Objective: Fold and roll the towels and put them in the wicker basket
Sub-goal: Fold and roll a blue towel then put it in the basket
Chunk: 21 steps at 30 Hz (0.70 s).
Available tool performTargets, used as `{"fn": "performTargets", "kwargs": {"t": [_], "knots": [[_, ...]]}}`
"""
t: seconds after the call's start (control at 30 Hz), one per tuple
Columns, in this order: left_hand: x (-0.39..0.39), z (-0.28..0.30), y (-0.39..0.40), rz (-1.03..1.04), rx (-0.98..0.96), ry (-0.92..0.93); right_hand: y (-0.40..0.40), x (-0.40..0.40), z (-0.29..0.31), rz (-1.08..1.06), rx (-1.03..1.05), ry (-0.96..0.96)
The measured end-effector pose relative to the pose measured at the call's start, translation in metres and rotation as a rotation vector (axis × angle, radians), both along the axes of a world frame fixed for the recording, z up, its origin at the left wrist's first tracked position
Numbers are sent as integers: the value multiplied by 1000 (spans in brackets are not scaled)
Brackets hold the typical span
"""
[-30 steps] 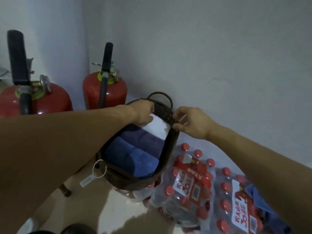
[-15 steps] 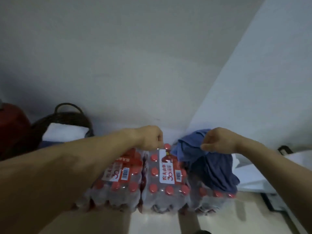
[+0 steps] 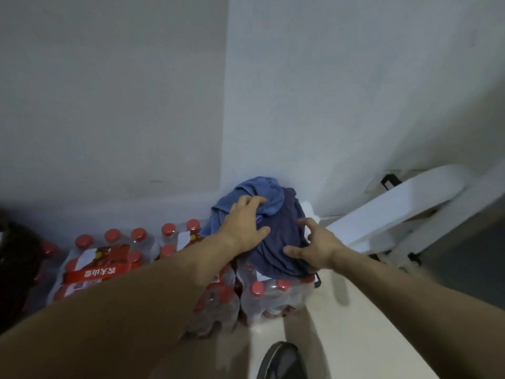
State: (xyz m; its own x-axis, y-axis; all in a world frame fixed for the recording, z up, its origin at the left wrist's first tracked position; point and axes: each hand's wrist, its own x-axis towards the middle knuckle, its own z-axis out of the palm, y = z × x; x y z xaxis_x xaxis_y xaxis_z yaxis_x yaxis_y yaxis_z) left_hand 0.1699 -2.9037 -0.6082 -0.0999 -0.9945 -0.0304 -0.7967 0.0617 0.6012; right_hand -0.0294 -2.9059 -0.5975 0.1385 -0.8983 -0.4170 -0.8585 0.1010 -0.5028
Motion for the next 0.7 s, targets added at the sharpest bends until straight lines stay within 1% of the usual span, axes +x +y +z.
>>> {"fn": "performTargets", "kwargs": {"t": [0.07, 0.13, 0.2, 0.27, 0.33, 0.4, 0.47, 0.5, 0.53, 0.6, 0.7], "knots": [[-3, -12, -8, -65, 82, -50, -1, 4, -14, 64, -9, 39], [-3, -23, -14, -114, 138, -109, -2, 10, -26, 101, -63, 87], [-3, -29, -17, -126, 151, -139, -5, 14, -30, 67, -132, 65], [-2, -32, -20, -115, 133, -127, -10, 17, -28, 1, -164, 1], [1, -30, -24, -79, 98, -52, -16, 20, -19, -112, -177, -107], [4, -24, -27, 44, 48, 140, -19, 22, -8, -223, -170, -212], [7, -16, -29, 193, 26, 326, -21, 24, -2, -260, -78, -282], [9, -12, -31, 244, 27, 361, -21, 25, 0, -240, -9, -286], [12, -7, -32, 273, 48, 363, -21, 27, 2, -195, 44, -256], [19, 8, -32, 262, 129, 302, -20, 34, 8, -123, 65, -144], [38, 39, -25, 156, 269, 67, -17, 50, 19, -98, -10, 43]]}}
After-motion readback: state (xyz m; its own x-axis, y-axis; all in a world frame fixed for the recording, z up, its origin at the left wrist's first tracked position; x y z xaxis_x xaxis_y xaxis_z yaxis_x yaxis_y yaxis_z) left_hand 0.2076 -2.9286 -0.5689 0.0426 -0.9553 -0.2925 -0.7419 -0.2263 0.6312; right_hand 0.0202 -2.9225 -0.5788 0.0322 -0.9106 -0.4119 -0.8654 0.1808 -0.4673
